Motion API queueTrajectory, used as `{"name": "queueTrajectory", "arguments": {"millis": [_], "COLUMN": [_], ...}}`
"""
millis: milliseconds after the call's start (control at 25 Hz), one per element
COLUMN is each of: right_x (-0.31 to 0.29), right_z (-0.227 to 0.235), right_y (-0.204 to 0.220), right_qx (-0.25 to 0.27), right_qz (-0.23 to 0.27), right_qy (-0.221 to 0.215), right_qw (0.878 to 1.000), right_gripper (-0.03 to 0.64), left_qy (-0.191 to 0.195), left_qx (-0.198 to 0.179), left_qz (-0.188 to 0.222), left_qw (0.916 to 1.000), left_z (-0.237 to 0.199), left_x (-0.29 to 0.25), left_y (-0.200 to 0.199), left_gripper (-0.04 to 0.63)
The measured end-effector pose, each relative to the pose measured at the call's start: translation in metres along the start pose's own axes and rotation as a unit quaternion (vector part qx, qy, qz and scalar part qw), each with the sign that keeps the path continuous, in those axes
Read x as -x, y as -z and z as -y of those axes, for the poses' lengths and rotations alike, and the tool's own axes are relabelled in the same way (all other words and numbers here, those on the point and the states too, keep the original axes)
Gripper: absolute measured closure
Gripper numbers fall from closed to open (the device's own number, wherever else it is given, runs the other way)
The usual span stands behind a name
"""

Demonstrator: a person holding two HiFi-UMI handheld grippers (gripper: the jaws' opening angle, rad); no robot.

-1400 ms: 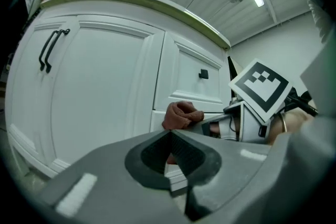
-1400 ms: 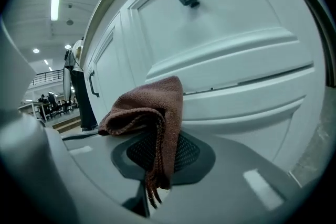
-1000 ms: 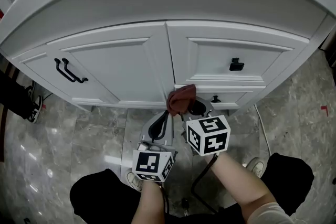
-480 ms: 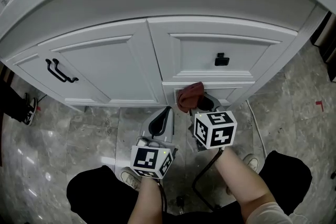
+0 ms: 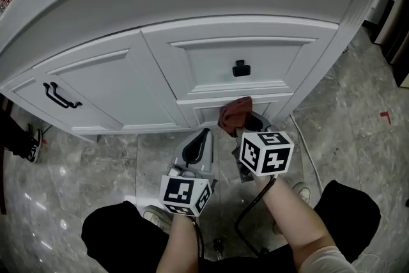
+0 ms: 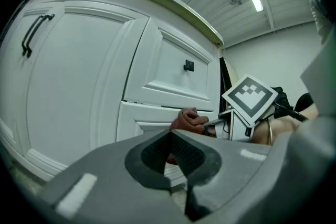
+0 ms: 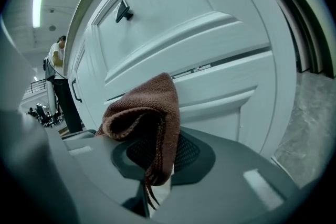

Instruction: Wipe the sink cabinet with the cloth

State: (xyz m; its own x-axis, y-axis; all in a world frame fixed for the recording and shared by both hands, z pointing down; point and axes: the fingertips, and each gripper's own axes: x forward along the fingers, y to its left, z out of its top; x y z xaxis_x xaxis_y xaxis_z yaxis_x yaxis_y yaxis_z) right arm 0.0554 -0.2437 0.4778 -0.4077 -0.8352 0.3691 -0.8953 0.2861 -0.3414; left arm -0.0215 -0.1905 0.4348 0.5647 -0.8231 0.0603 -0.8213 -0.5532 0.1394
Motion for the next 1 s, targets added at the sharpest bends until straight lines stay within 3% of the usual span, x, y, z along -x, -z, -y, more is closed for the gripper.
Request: {"name": "queueTrajectory", "arguments": {"millis": [240,600,1000], "right_x": [0.021,0.054,0.077], "right_z": [0.023,0.083,0.106], "right_y": [-0.012,-0.023,-0.028], "right_qx": [-0.012,-0.024,-0.036], "right_qz": [0.015,0.029,0.052], "right_qy": [0.020,0.082,0.126], "right_qw": [1.000,0.996,0.990], "right_gripper": [0.537,0.538,0.538], "left_qy": [0.014,0.038,0.033], "left_qx": [0.003,0.002,0.003], "left_qz": [0.001,-0.008,-0.017], "left_qw": [0.9999,0.9992,0.9993], "left_z": [0.019,0.048,0.044], "left_x": [-0.013,-0.031,-0.026], "left_y": [0.001,0.010,0.016], "left_gripper": [0.595,0.595,0.595]}}
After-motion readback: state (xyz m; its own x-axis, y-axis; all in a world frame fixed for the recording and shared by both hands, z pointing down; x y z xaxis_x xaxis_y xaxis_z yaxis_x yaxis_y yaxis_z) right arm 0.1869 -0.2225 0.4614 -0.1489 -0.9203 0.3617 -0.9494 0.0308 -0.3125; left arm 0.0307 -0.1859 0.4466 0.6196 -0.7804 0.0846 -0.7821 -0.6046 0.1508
